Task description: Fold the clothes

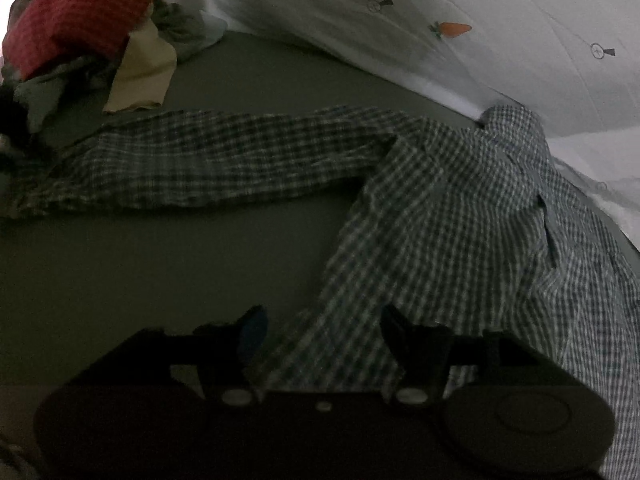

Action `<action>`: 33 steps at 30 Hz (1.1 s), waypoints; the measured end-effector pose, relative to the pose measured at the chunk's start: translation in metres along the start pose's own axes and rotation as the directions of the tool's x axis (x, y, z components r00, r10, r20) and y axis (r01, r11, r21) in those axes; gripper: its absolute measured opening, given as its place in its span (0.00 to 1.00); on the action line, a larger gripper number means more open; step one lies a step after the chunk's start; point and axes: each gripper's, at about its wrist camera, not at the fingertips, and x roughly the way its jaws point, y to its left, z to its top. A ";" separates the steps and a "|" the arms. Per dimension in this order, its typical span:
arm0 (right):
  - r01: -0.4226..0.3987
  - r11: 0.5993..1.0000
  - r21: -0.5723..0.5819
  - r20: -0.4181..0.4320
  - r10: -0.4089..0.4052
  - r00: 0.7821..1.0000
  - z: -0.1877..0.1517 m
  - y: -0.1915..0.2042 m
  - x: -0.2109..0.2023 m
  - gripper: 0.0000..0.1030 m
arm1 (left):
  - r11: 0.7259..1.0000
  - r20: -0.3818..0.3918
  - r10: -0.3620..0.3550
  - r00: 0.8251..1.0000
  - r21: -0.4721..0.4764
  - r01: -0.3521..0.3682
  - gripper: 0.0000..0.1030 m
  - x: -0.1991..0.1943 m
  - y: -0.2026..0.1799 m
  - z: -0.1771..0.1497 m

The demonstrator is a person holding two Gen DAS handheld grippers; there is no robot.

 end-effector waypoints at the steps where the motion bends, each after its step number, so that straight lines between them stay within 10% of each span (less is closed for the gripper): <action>1: 0.006 1.000 0.006 0.007 -0.006 1.000 0.001 -0.003 -0.001 0.57 | 1.000 0.011 0.011 1.000 -0.012 -0.011 0.01 0.000 0.000 -0.001; 17: 0.046 0.983 0.176 0.094 -0.064 0.994 0.134 -0.131 0.087 0.52 | 0.990 0.011 0.074 0.997 -0.121 -0.073 0.02 0.004 0.004 -0.001; 33: -0.232 0.970 0.069 -0.047 0.236 0.971 0.193 -0.159 0.225 0.56 | 0.979 -0.061 0.146 0.987 -0.133 -0.153 0.04 0.008 -0.010 0.012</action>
